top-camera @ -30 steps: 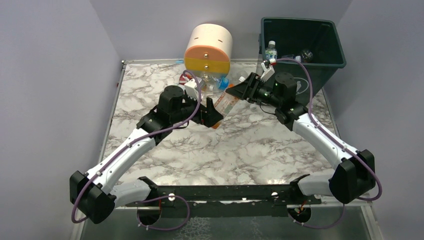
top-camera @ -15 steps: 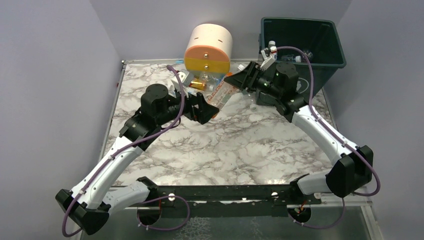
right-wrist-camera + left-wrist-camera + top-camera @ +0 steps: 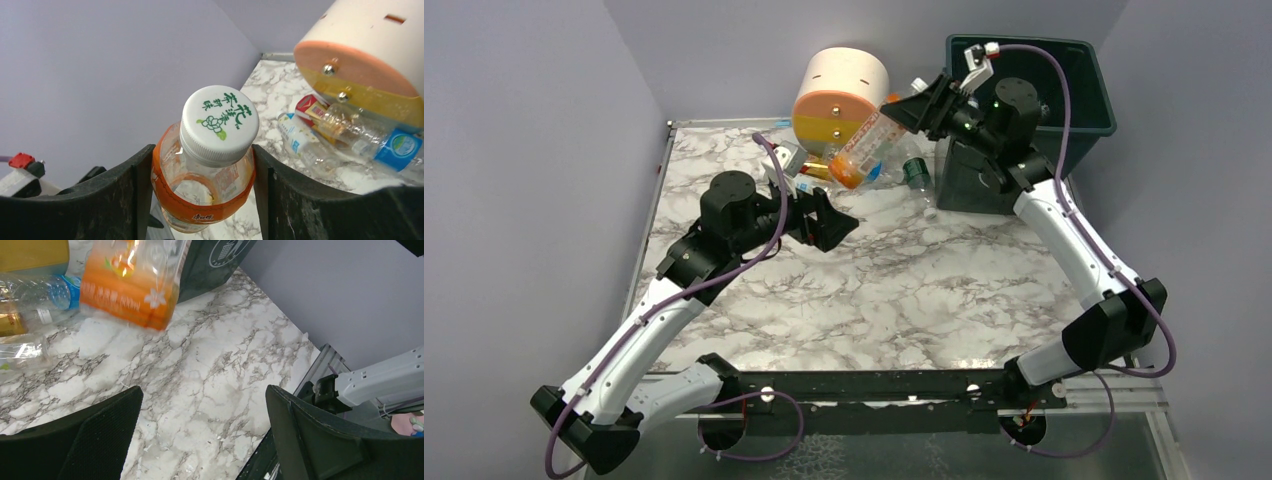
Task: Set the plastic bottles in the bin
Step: Place the plastic bottle in the trash bin, then pick up the plastic bottle at the center of the board.
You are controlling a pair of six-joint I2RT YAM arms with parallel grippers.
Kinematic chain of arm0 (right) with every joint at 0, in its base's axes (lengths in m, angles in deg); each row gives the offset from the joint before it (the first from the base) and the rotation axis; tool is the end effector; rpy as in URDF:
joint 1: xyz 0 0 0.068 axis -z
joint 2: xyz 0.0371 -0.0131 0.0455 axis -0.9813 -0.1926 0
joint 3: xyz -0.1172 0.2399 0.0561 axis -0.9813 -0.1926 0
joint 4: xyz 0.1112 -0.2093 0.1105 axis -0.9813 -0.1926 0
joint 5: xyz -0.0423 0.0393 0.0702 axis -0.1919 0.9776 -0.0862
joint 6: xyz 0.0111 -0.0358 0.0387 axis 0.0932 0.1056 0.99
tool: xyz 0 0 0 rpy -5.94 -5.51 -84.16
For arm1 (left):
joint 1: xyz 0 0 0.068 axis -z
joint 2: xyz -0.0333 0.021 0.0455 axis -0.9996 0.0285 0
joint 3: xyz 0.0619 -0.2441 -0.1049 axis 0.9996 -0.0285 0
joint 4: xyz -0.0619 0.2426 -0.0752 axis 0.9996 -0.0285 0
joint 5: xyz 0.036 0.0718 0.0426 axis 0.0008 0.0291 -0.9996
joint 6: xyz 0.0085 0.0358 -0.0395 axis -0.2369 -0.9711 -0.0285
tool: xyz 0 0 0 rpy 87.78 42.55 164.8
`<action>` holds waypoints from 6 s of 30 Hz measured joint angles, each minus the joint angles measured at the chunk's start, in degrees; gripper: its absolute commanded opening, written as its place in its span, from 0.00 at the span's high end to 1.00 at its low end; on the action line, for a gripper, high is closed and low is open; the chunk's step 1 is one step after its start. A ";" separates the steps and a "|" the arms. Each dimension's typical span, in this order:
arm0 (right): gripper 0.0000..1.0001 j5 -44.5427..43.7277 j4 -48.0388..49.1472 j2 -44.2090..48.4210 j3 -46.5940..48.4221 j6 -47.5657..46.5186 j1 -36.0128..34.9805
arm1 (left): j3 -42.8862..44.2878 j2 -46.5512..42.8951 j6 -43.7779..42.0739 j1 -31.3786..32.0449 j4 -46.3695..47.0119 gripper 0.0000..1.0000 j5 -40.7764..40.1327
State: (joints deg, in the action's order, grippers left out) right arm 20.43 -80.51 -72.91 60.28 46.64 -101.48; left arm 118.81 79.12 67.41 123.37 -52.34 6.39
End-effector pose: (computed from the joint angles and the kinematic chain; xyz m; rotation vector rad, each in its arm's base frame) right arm 0.3160 0.1488 0.4382 -0.1304 1.6757 1.2223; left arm 0.1658 -0.1300 0.4069 0.4802 1.7963 -0.9706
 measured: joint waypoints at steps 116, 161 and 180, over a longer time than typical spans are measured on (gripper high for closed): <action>0.11 22.14 13.99 1.99 4.44 17.70 24.85 | 0.00 5.14 0.00 0.00 -1.64 0.01 -4.26; 0.11 23.43 -13.88 32.39 -22.38 -0.44 13.27 | 28.04 57.46 32.54 -22.93 -9.49 0.01 -25.83; 0.11 23.43 -15.61 32.70 -24.85 -1.07 13.27 | 26.40 60.48 38.82 -23.47 -12.85 0.01 -28.11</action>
State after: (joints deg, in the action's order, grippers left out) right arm 43.86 -96.11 -40.22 35.43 45.56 -88.22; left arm 145.21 139.60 106.23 99.90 -65.20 -21.72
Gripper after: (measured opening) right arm 0.886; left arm 0.991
